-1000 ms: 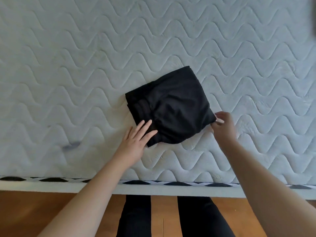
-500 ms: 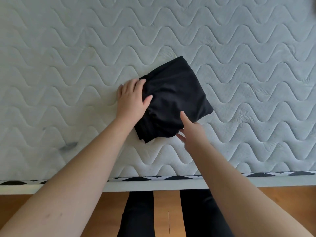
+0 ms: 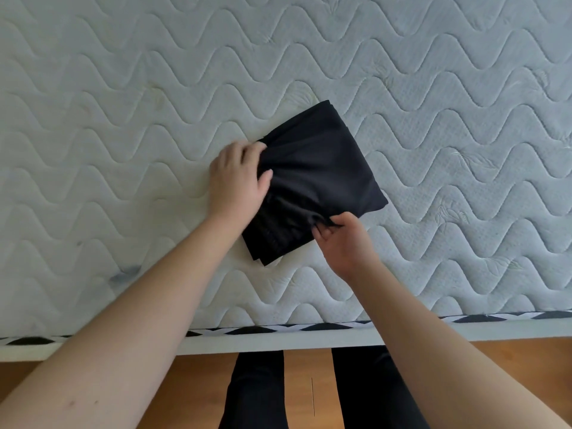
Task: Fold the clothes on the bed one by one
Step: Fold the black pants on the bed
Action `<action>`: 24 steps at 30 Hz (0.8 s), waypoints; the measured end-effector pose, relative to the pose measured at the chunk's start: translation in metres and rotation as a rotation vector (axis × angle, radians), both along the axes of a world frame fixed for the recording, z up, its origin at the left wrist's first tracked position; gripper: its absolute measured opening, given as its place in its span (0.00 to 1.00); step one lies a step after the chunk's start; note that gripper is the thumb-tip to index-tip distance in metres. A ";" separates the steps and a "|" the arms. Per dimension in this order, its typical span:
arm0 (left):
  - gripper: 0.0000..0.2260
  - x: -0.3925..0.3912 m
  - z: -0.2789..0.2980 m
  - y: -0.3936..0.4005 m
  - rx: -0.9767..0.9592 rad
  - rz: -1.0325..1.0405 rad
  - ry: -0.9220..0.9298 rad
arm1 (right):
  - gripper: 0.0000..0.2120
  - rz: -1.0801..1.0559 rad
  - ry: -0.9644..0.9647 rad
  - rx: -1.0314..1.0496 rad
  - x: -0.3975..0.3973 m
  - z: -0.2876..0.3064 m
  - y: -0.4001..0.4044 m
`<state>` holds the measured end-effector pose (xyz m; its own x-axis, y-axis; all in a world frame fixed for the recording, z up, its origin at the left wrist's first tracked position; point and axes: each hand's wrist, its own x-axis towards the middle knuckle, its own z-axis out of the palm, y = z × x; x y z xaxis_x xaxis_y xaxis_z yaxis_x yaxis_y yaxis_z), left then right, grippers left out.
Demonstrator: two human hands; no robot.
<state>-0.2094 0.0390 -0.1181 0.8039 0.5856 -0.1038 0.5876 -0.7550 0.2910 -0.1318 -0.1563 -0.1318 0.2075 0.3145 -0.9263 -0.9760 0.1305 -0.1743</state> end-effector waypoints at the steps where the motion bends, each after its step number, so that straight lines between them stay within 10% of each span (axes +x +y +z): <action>1: 0.19 -0.003 0.000 -0.014 0.040 -0.078 -0.051 | 0.19 -0.009 -0.007 0.054 0.004 0.000 -0.002; 7: 0.37 -0.024 -0.024 -0.092 0.032 -0.308 0.175 | 0.27 0.042 -0.121 0.061 0.025 -0.002 -0.005; 15: 0.35 -0.028 -0.040 -0.082 0.177 -0.311 0.173 | 0.22 -0.025 -0.118 0.189 0.051 -0.013 -0.013; 24: 0.34 -0.028 -0.034 -0.077 0.093 -0.412 0.353 | 0.29 1.113 -0.377 -0.647 0.105 0.003 -0.023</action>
<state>-0.2371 -0.0378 -0.1523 0.8941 0.2492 -0.3720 0.2877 -0.9564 0.0509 -0.0269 -0.1797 -0.1287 0.4028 0.0121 -0.9152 -0.3874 -0.9037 -0.1825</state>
